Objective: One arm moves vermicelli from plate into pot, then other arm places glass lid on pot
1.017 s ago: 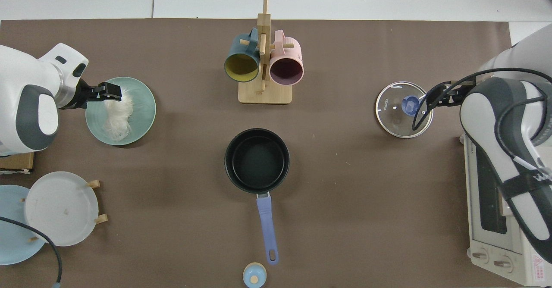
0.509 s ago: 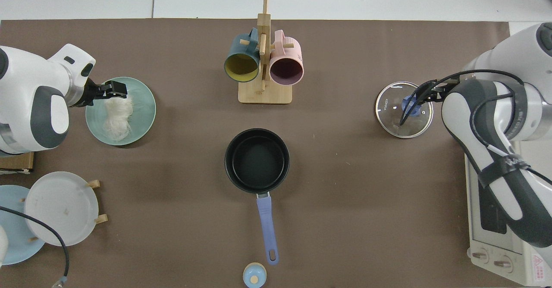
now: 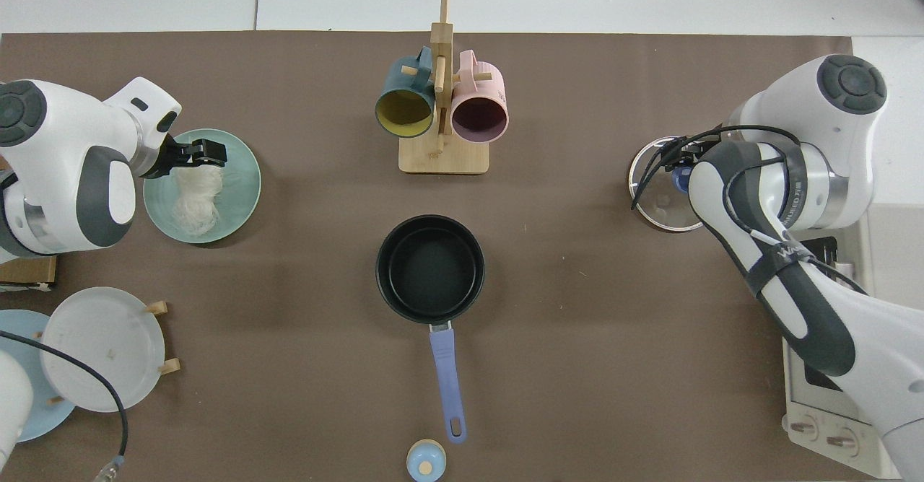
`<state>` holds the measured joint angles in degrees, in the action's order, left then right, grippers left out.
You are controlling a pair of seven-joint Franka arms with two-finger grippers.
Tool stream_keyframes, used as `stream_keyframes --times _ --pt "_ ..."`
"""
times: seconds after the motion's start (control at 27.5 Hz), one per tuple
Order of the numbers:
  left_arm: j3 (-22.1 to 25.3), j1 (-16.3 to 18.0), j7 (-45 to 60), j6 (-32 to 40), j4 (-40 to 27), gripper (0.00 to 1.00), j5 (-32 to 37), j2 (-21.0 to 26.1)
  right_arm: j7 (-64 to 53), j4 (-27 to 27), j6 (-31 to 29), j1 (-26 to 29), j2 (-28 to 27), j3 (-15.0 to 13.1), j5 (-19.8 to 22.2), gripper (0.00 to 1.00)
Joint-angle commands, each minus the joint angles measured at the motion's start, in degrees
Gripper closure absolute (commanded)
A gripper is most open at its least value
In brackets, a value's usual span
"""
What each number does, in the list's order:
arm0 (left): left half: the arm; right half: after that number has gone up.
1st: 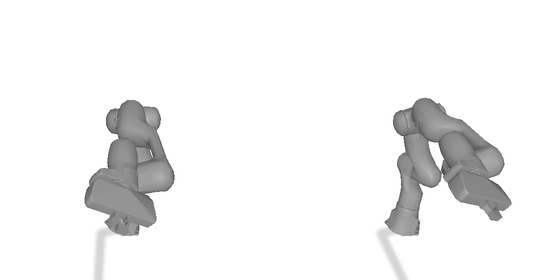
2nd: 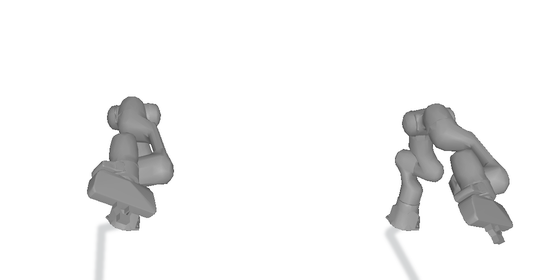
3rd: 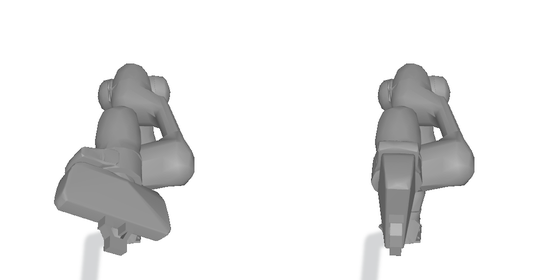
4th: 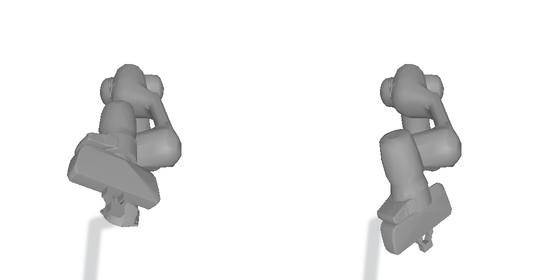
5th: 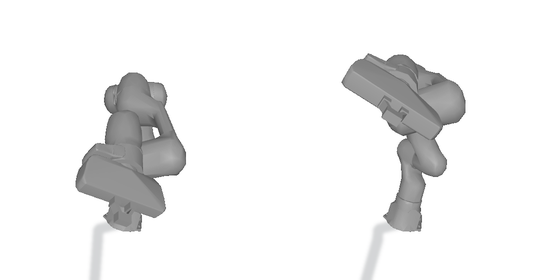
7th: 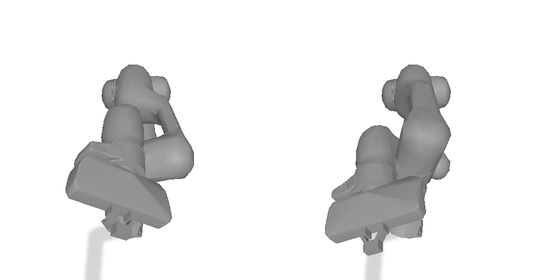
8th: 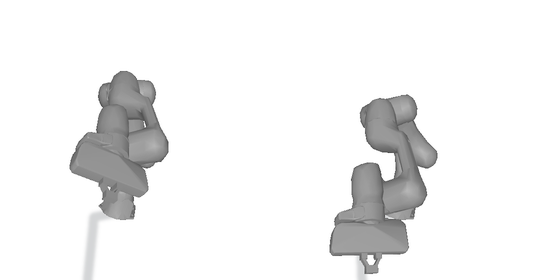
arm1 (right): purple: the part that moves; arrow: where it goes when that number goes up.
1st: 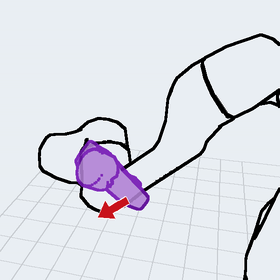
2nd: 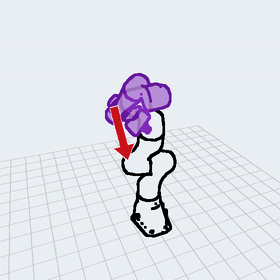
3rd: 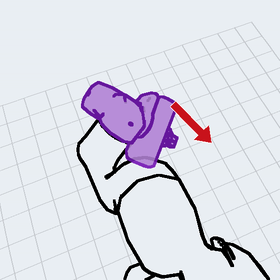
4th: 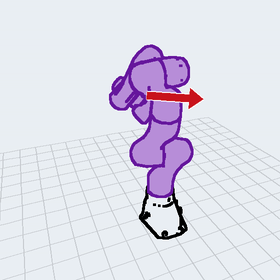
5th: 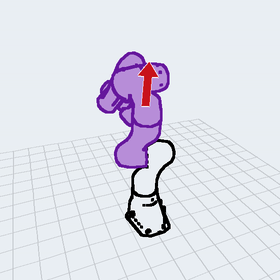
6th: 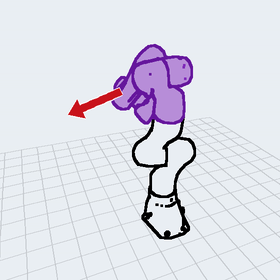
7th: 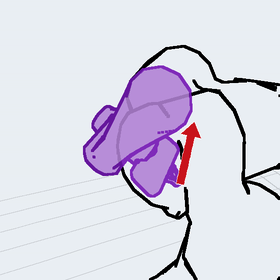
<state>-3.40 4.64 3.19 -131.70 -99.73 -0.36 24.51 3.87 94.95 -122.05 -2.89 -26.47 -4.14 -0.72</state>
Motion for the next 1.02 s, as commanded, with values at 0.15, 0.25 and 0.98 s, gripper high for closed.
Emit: stream_keyframes --times 0.15,0.25,0.98 --pt "0.50 -0.51 -0.20 -1.63 -1.88 0.08 0.97 0.10 0.61 1.90 -0.65 0.34 -0.25 0.19 -1.39 0.00" --pt "0.50 -0.43 -0.29 -1.63 -1.88 0.28 0.97 0.10 0.61 2.52 -0.91 0.34 -0.25 0.19 -1.65 0.00" --pt "-0.73 -0.51 5.14 22.96 11.22 1.00 0.45 -1.21 0.52 4.63 -3.73 0.34 -0.69 0.19 -1.56 0.07"
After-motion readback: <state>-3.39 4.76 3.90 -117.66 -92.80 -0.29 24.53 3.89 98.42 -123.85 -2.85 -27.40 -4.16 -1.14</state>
